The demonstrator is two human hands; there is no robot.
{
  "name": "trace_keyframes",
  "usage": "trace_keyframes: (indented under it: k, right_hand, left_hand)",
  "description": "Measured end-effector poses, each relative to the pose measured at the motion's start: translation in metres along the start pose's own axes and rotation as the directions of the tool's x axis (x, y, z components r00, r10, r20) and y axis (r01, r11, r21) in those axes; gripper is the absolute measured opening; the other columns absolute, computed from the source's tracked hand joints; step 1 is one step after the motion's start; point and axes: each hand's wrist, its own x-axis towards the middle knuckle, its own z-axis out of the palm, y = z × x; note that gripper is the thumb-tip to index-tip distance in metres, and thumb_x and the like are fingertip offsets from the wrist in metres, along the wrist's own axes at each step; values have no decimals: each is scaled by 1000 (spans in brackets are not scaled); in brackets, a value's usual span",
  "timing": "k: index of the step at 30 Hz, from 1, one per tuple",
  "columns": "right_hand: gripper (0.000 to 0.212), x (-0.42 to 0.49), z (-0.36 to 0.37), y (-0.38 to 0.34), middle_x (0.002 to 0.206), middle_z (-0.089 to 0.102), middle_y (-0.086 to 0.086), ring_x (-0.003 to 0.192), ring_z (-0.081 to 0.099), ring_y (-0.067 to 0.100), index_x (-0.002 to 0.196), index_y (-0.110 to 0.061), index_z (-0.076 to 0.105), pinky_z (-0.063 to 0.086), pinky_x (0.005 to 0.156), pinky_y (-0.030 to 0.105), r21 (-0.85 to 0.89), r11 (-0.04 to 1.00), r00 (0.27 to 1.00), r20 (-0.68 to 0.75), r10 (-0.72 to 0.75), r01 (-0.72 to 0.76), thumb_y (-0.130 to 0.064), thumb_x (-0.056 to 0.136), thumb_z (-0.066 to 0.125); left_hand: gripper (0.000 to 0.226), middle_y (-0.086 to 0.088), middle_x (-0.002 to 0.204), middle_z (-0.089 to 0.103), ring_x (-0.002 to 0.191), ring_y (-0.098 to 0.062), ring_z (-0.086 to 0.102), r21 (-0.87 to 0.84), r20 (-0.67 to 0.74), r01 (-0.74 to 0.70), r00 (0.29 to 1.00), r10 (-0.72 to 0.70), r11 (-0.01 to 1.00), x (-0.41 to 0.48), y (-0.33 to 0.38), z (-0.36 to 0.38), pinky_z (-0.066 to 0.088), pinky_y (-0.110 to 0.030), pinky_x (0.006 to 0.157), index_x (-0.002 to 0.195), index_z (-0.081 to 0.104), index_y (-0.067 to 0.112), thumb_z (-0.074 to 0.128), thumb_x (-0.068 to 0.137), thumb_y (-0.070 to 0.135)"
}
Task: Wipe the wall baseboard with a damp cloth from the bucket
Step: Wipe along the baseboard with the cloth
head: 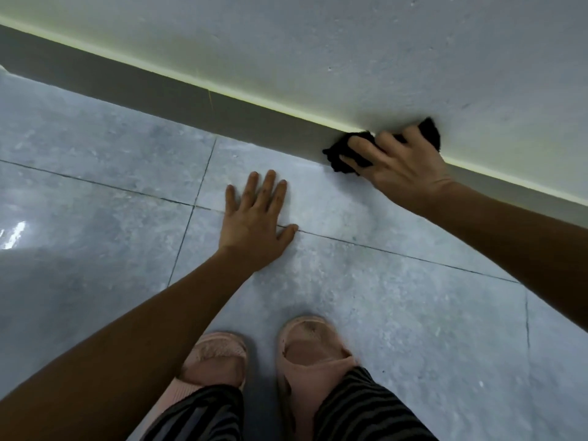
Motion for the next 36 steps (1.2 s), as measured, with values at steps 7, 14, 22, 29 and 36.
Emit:
trace_keyframes:
  k: [7, 14, 22, 29, 36]
  right_hand:
    - [49, 65, -18, -33, 138, 49, -12, 101, 30, 19, 118, -41, 64, 29, 77, 38, 89, 996, 999, 38, 5, -8, -40, 69, 69]
    - [36, 4, 12, -21, 135, 49, -4, 94, 37, 22, 107, -34, 72, 29, 73, 37, 83, 994, 993, 89, -83, 76, -24, 74, 61]
    - [38, -12, 16, -3, 132, 48, -2, 89, 35, 21, 113, -31, 69, 25, 67, 36, 55, 998, 999, -38, 22, -20, -20, 77, 62]
    - [38, 24, 13, -28, 135, 53, -10, 98, 32, 22, 103, -35, 73, 25, 77, 36, 86, 993, 997, -28, -78, 80, -25, 74, 51]
    - [26, -56, 42, -3, 130, 58, -4, 92, 37, 22, 90, -29, 77, 27, 71, 36, 72, 991, 989, 91, -117, 110, -18, 70, 65]
  left_hand:
    - [79, -4, 160, -14, 147, -27, -12, -6, -11, 10, 1000, -10, 1000, 0, 1, -1, 1, -54, 117, 151, -8, 21, 23, 91, 62]
    - [79, -3, 160, -16, 147, -27, -14, -12, -16, 5, 1000, -6, 1000, 0, -1, 3, -1, -55, 117, 151, -10, 22, 19, 91, 64]
    - [80, -4, 159, -18, 146, -27, -16, 1, -17, -6, 1000, 6, 1000, 1, -2, 3, -3, -55, 117, 150, -12, 24, 18, 89, 66]
    - [79, -3, 160, -15, 147, -27, -14, -29, 4, 71, 997, -71, 997, 2, 9, -3, 0, -58, 114, 151, -6, 23, 28, 90, 60]
    - [71, -7, 158, -22, 145, -29, -20, -15, 7, -7, 1000, 7, 1000, 11, 45, -4, -10, -51, 115, 150, -9, 29, 20, 93, 60]
